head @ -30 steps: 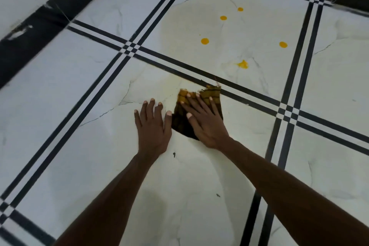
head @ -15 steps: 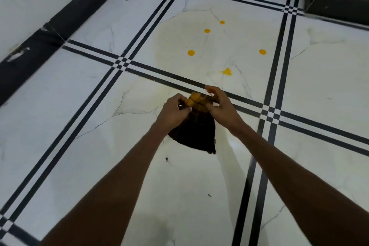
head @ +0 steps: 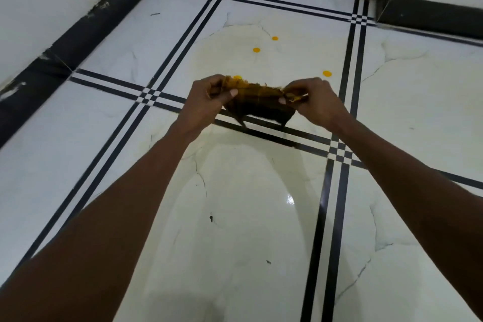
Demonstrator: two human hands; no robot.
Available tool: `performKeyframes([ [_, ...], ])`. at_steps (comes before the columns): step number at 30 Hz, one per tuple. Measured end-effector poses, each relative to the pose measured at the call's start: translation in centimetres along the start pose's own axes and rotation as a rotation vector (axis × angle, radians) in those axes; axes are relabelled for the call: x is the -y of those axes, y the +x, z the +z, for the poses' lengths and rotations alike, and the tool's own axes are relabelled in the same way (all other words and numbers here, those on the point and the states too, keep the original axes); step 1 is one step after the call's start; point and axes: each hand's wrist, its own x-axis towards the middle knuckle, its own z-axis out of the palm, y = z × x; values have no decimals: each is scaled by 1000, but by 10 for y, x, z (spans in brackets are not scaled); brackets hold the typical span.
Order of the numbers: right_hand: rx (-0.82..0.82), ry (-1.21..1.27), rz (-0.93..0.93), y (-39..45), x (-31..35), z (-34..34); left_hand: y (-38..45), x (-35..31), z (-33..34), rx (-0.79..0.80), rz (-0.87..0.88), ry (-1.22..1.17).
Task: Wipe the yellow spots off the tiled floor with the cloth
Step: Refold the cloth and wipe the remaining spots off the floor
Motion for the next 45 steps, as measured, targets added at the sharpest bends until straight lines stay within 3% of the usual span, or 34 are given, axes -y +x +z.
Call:
performKeyframes([
  [2,-95,-115,-65,1,8,-6,9,0,3,-18,49,0],
  [4,-18,-277,-55,-7,14,-5,7,11,8,4,30,35],
  [8,536,-583,98,-31,0,20,-13,66,16,159,-73,280],
  [9,584,-564,115,-35,-7,30,-17,83,16,165,-84,354],
  [14,252,-305,64,-30,-32,95,-14,132,19,50,-88,629],
  [17,208,-337,1,-18,-46,137,-2,153,25,-21,-48,831],
  [22,-28,-475,-47,-15,-68,160,-9,178,38,-157,80,1027],
  [32,24,-541,38,13,-65,148,-4,160,38,-115,-24,1005],
  [41,54,-569,82,31,-61,147,-5,161,38,-181,36,1011],
  [45,45,-572,91,39,-61,144,12,157,30,-119,-11,1058],
])
